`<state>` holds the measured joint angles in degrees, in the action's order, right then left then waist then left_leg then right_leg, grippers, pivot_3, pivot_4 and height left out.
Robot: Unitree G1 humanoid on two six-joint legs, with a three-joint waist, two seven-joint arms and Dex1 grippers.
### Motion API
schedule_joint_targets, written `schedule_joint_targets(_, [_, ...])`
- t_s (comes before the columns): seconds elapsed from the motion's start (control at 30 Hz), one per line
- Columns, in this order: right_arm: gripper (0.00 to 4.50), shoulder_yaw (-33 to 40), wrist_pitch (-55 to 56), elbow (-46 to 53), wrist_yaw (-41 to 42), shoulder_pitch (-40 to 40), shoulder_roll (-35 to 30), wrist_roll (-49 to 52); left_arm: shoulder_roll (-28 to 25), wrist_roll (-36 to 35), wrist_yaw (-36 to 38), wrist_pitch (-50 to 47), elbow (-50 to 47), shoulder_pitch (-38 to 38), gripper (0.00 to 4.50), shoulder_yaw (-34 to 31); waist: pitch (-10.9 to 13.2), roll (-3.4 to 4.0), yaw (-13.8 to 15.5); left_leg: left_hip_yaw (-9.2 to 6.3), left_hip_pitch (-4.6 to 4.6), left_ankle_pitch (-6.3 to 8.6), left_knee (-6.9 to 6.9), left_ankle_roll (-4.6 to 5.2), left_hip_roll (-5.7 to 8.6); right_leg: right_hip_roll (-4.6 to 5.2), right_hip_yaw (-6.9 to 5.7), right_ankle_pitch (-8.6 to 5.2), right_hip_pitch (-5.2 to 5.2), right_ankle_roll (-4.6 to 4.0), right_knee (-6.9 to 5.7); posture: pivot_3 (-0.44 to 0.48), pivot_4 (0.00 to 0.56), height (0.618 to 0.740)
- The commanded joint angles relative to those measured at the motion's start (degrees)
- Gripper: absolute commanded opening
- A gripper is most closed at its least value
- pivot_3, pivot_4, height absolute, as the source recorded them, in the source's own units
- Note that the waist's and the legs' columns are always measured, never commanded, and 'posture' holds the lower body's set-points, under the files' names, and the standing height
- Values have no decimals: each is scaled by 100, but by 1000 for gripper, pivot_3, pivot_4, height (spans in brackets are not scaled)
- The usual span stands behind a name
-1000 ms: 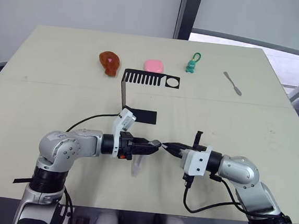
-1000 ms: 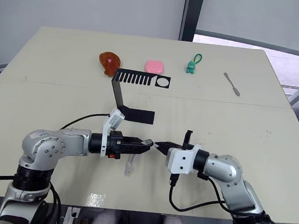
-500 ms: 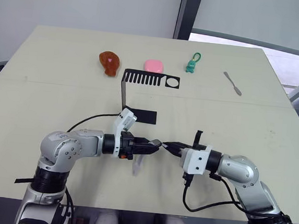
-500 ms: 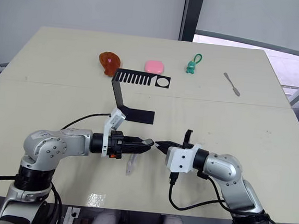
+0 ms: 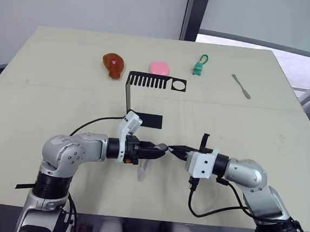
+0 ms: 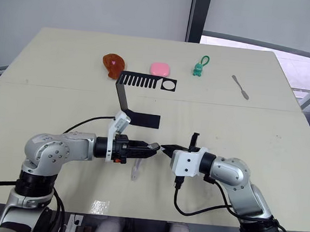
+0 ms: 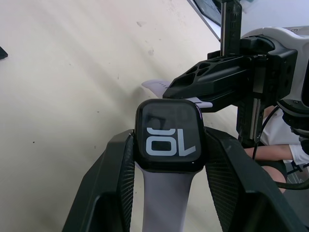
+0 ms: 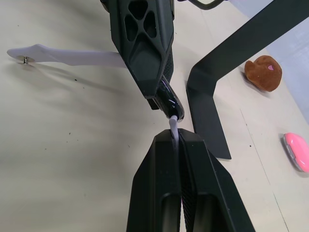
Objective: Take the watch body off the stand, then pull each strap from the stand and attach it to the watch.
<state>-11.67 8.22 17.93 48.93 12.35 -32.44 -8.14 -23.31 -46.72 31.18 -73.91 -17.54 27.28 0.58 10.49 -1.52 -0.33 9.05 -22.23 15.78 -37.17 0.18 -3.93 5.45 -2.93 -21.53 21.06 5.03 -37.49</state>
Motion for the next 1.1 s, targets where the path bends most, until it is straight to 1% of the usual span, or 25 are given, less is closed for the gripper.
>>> schedule_joint_targets(0.03, [0,-204,98,475,-60,212,158,149,177,-118,45,-50,-222,67,1600,315,0,0,0,0,0,0,0,0,0,0,0,0,0,0,0,0,150,740])
schedule_joint_targets(0.53, [0,-311,-190,572,-94,225,185,72,185,-74,30,-43,-198,95,1600,357,0,0,-2,1,-1,0,0,0,0,0,0,0,2,0,0,0,150,740])
schedule_joint_targets(1.1, [0,-372,-277,605,-69,251,275,-7,239,12,2,-34,-192,105,1600,334,0,0,0,2,-5,0,0,0,0,0,1,0,7,0,-1,0,150,740])
